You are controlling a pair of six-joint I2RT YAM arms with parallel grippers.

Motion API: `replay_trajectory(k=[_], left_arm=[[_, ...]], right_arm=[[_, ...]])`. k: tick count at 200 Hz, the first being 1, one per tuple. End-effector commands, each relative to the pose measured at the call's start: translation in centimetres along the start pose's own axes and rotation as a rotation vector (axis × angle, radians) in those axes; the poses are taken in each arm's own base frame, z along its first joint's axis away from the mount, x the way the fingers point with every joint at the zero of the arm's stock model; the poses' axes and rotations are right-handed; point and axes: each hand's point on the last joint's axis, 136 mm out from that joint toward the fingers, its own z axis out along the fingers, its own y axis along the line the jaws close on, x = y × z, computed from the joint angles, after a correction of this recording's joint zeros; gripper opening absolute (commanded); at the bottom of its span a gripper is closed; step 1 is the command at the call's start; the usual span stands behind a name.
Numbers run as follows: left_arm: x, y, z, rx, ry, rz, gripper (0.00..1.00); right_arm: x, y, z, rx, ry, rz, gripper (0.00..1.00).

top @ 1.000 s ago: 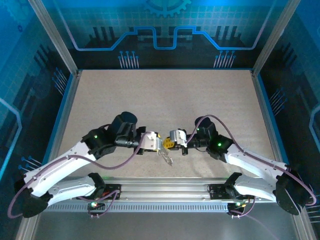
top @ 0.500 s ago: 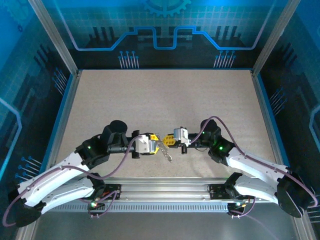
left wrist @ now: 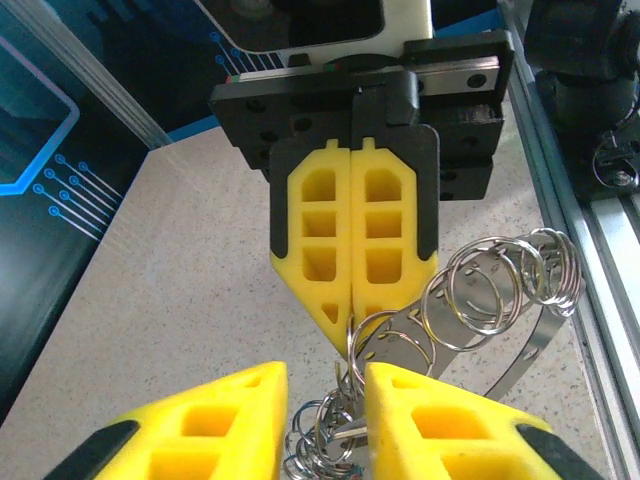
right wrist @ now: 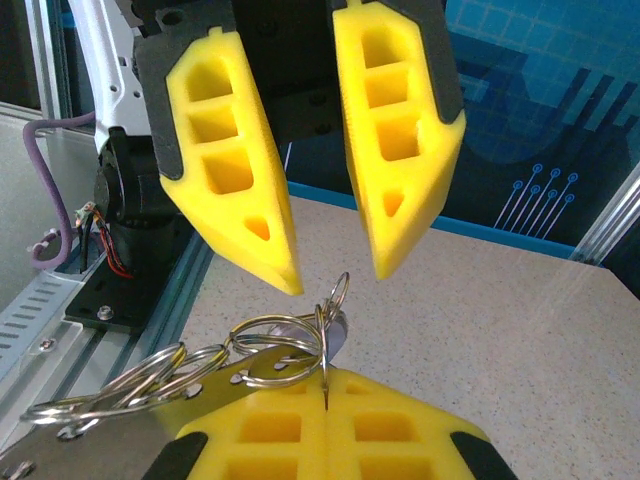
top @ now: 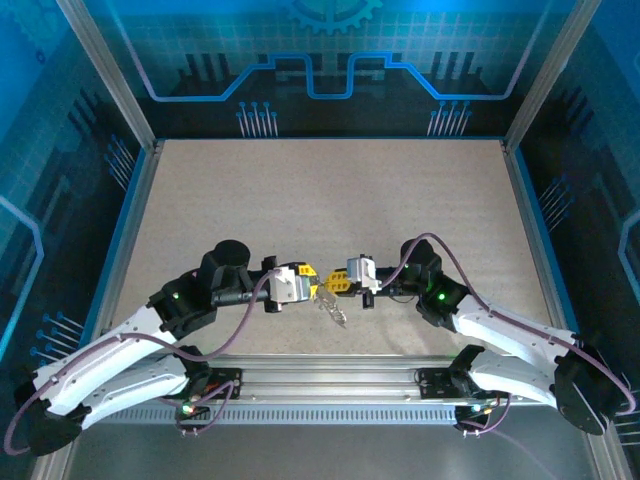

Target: Put the keys on the keyring

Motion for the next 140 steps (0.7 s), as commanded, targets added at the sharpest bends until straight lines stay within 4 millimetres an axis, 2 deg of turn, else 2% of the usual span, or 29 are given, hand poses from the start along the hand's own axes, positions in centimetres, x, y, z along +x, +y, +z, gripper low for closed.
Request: replay_trajectory(k=[1, 64, 82, 113, 140], left_arm=[[0.3, -1.2, 0.1, 0.051, -0.006, -0.004, 0.27], [1.7, -2.6, 0.6, 0.133, 0.054, -0.016, 0.28], [1.7, -2.5, 0.8, 0.129, 0.044, -0.013, 0.24], [1.3, -2.2, 0.8, 0.120, 0.033, 0.003, 0.09], [1.0, -2.1, 0.5, 0.118, 0.028, 0.015, 0.04]], right_arm=[[-1.9, 0.3, -0.2, -0.003, -0.062, -0.068, 0.00], [-2.5, 0.6, -0.4, -0.013, -0.090, -0.094, 0.00], [-2.7, 0.8, -0.3, -0.022, -0.098, -0.099, 0.00], [-2.8, 0.8, -0.2, -0.033, -0.095, -0.106, 0.00], [-2.5, 1.0, -0.1, -0.045, -0.079, -0.109, 0.00]])
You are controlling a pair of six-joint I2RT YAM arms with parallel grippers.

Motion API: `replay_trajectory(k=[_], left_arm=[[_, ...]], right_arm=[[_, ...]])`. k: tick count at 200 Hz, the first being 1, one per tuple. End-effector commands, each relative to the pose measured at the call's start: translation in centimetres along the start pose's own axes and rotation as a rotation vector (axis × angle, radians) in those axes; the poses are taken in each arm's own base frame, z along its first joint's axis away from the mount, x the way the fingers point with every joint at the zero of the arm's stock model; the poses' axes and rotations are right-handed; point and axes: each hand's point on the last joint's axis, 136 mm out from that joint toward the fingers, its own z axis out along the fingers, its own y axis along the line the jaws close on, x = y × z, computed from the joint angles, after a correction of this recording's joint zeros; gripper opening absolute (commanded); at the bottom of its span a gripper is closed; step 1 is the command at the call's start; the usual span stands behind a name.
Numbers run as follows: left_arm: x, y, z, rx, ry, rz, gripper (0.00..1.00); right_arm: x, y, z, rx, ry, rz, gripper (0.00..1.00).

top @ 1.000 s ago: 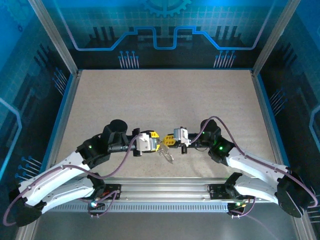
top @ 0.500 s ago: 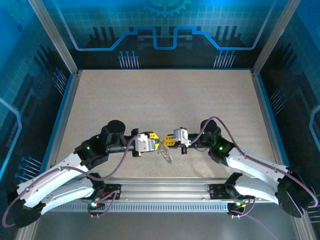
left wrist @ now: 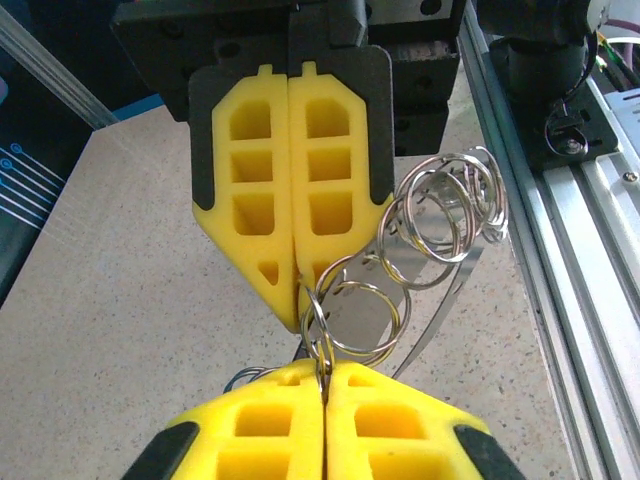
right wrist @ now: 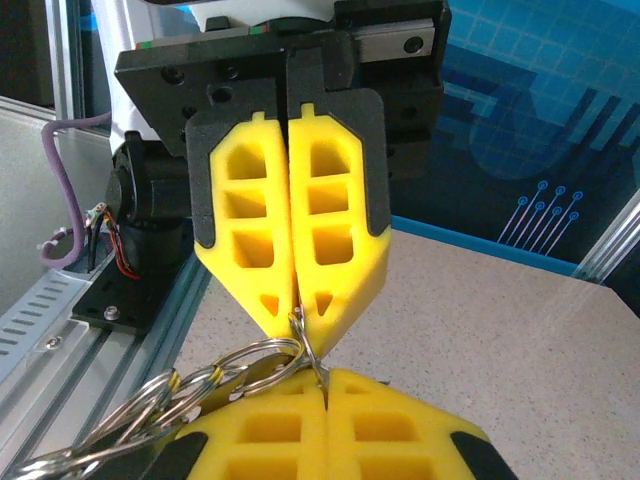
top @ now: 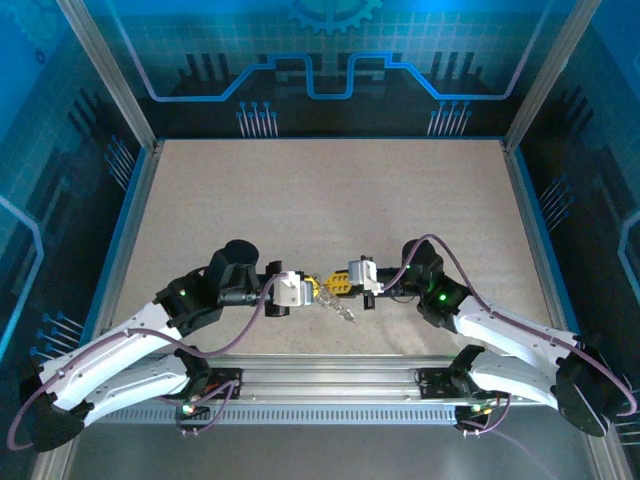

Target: Put the keys on the keyring

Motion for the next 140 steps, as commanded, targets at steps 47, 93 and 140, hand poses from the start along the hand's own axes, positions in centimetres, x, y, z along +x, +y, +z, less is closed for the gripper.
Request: replay_trajectory(k=[47, 93, 140], left_arm=[[-0.9, -0.1, -0.7, 0.016, -0.023, 0.033, 0.00], [-1.2, -0.4, -1.0, 0.044, -0.013, 0.023, 0.00], [-0.1, -1.0, -0.7, 0.127, 0.097, -0.009, 0.00]], right_arm=[[-0.9, 1.9, 0.7, -0.086, 0.015, -0.127, 0.00], [0.2, 2.2, 0.7, -0.113, 0.109, -0.186, 0.10], [0.7, 2.6, 0.7, -0.155, 0.173, -0.209, 0.17]])
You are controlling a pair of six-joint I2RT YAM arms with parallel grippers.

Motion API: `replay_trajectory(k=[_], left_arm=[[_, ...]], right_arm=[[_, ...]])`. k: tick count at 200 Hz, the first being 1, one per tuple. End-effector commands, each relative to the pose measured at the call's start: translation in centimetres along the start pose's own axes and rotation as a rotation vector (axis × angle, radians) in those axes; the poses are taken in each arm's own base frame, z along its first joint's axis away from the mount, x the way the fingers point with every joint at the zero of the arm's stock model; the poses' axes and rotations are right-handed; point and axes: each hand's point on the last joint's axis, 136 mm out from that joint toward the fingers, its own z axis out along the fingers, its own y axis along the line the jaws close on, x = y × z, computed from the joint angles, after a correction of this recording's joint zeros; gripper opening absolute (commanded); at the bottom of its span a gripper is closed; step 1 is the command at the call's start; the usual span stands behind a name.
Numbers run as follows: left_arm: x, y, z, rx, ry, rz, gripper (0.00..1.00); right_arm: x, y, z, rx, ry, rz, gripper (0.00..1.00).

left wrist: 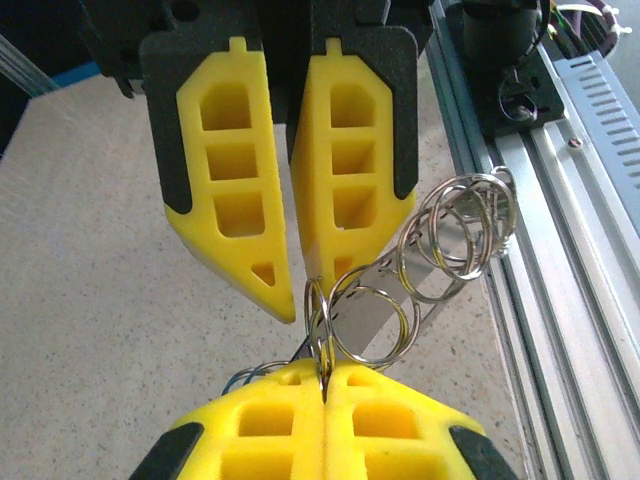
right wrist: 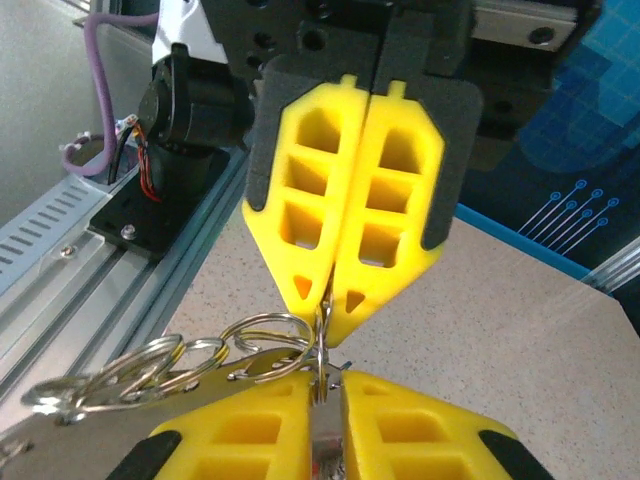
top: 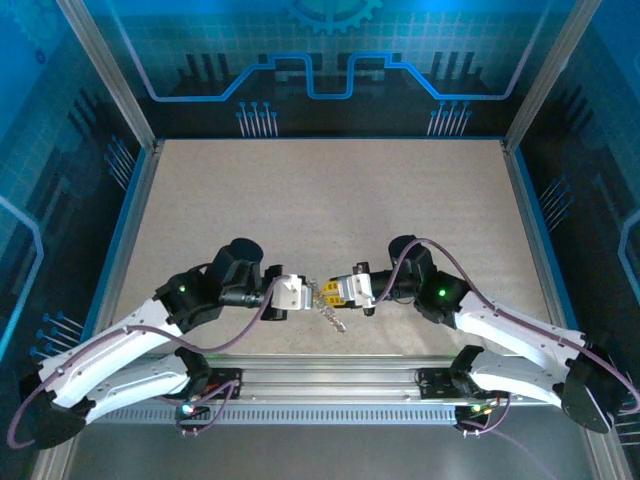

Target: Put the keys on the keyring

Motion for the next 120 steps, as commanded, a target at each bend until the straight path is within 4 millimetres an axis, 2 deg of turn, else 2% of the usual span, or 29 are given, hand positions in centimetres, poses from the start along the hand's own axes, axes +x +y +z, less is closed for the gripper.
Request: replay_trajectory(k=[1, 38, 72, 106, 120], left_arm=[[-0.9, 0.3, -0.5, 0.029, 0.018, 0.015, 0.00], [-0.8, 0.7, -0.1, 0.048, 0.064, 0.009, 0.00], [-1.1, 0.7, 0.1, 0.066, 0.060, 0.008, 0.00], [-1.2, 0.7, 0.3, 0.069, 0.047, -0.013, 0.00], [-1.4, 0.6, 0.2, 0.073, 0.036, -0.023, 0.00]], right_arm=[[-0.2, 0.9, 0.2, -0.056, 0.028, -0.030, 0.17], [0.2, 0.9, 0.9, -0.067, 0.072, -0.020, 0.20], [0.4, 0.6, 1.5, -0.056, 0.089, 0.009, 0.14], [0.1, 0.4, 1.9, -0.053, 0.070, 0.061, 0.13], [0.0, 0.4, 2.0, -0.045, 0.056, 0.079, 0.04]])
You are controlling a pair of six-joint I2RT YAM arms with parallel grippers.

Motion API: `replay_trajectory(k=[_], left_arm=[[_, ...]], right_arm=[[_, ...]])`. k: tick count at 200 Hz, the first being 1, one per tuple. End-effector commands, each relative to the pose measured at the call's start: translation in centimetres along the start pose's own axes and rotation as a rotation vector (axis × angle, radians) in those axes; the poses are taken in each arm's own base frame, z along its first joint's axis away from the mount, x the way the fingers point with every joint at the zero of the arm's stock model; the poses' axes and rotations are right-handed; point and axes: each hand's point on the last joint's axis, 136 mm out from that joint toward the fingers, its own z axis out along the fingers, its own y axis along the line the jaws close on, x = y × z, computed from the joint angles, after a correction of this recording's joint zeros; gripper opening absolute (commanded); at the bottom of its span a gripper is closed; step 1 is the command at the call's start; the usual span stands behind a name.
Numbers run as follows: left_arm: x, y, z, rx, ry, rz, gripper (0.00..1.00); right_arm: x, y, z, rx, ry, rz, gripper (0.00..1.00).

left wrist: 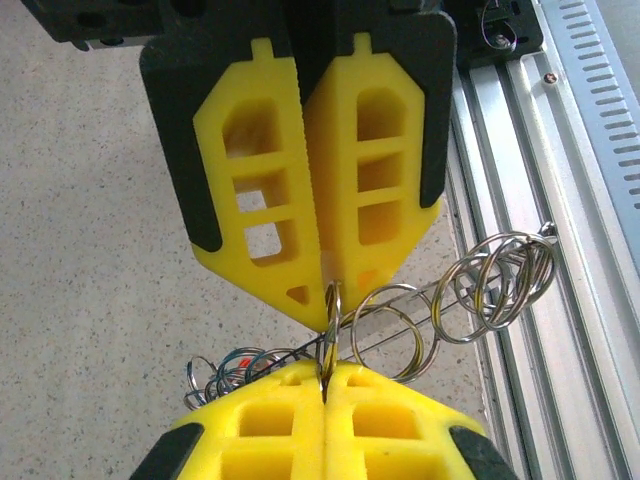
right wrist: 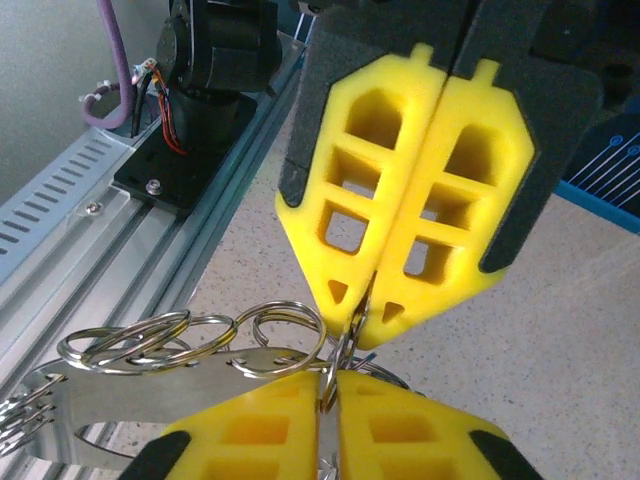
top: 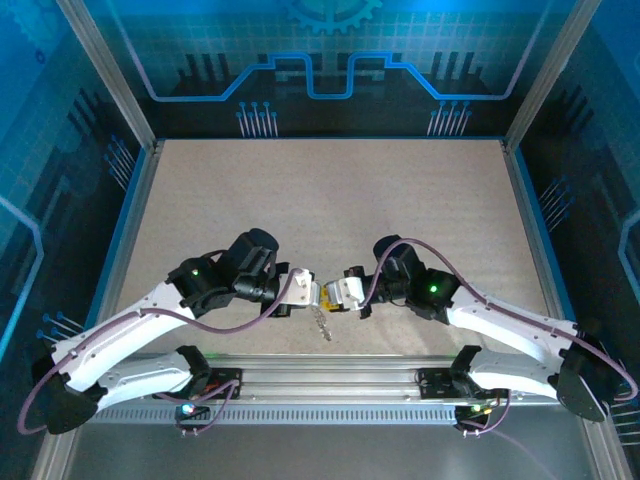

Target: Put the keys on the keyring

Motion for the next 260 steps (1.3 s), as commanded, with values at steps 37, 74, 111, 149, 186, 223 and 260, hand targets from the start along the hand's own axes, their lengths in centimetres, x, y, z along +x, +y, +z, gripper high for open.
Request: replay_trajectory(k=[37, 74, 111, 149, 186, 223, 260], left_arm=[[-3.1, 0.6, -1.9, -0.075, -0.173, 0.042, 0.12], [-2.5, 0.8, -3.4, -0.139, -0.218, 0.023, 0.29], [-3.2, 0.8, -4.3, -0.181, -0.297, 0.000, 0.37], [-3.2, 0.5, -3.5, -0.153, -0.322, -0.018, 0.29], [-3.5, 0.9, -3.2, -0.145, -0.322, -0.011, 0.24], [-3.3, 0.8, -2.9, -0.131, -0.302, -0.010, 0.18], [-3.0, 0.3, -2.8, -0.106, -0.292, -0.012, 0.13]], right_arm=[[-2.6, -1.4, -0.4, 0.066, -0.152, 0.075, 0.00], [-3.8, -1.8, -1.2, 0.095, -0.248, 0.103, 0.00], [-4.1, -2.3, -1.5, 0.138, -0.296, 0.127, 0.00], [-4.2, -2.5, -1.6, 0.155, -0.304, 0.125, 0.00], [-4.1, -2.4, -1.6, 0.154, -0.301, 0.122, 0.00], [-4.4, -2.4, -1.7, 0.154, -0.307, 0.110, 0.00], [-4.6, -2.5, -1.7, 0.157, -0.311, 0.094, 0.00]])
